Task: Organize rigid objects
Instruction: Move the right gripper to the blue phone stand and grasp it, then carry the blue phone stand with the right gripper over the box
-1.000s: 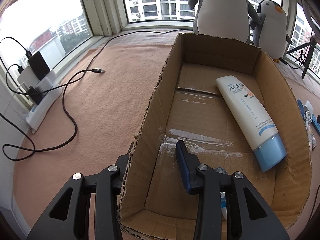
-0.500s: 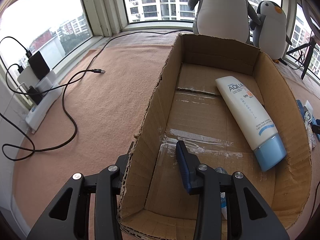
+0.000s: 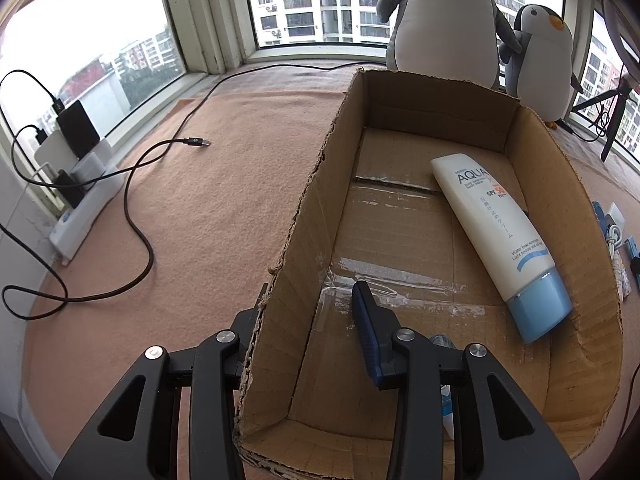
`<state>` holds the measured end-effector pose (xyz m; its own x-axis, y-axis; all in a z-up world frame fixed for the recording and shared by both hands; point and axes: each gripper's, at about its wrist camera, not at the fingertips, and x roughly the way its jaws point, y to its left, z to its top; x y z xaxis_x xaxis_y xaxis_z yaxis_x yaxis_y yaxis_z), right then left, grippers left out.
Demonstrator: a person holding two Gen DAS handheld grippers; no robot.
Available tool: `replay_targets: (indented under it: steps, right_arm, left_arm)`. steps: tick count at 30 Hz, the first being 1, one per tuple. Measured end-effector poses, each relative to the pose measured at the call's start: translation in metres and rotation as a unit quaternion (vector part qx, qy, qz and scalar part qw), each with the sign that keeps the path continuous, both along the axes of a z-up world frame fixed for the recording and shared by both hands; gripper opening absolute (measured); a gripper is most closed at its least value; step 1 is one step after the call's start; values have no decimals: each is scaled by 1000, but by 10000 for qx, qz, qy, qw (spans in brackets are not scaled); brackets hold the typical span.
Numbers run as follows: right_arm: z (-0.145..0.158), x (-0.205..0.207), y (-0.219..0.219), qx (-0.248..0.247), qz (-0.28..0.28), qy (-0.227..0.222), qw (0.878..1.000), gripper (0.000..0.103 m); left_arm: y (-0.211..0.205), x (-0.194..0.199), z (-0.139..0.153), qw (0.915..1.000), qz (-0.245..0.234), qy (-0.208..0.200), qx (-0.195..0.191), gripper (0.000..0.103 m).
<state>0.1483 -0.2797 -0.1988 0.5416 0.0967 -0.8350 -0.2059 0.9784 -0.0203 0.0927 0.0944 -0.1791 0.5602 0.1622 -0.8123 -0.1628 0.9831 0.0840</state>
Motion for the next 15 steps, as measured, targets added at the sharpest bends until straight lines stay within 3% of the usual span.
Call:
replay_targets:
  steps: [9, 15]
  right_arm:
    - [12, -15, -9, 230, -300, -171, 9991, 33]
    - [42, -25, 12, 377, -83, -438, 9983, 33]
  left_arm:
    - [0, 0, 0, 10000, 0, -8, -7, 37]
    - [-1, 1, 0, 10000, -6, -16, -19, 37]
